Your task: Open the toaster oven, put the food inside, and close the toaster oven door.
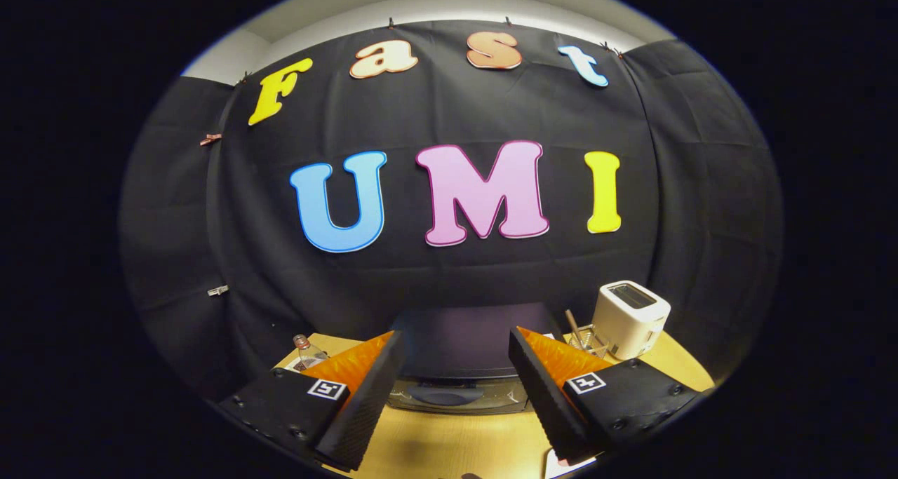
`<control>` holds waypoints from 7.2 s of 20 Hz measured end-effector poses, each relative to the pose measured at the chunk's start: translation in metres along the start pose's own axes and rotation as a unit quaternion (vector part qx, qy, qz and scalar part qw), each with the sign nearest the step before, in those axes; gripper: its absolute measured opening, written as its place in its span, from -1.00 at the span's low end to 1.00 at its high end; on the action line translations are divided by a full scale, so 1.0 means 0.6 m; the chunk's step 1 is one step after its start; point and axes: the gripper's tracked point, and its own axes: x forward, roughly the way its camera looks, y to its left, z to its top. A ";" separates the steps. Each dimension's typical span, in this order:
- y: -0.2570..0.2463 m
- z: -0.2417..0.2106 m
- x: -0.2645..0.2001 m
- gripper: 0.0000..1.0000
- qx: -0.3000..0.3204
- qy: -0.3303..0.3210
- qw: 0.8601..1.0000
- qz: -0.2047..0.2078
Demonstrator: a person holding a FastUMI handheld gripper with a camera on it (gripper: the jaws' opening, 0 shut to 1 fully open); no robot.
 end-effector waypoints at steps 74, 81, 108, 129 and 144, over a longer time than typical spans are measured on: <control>-0.025 -0.242 0.117 0.93 -0.092 0.139 0.985 -0.045; -0.021 -0.350 0.008 0.91 -0.115 0.212 0.970 -0.029; -0.519 -0.419 -0.189 0.39 -0.065 0.338 0.934 -0.092; -0.535 -0.542 -0.180 -0.84 0.017 0.583 0.812 -0.030; -0.471 -0.530 -0.251 -0.85 0.412 0.511 0.754 -0.001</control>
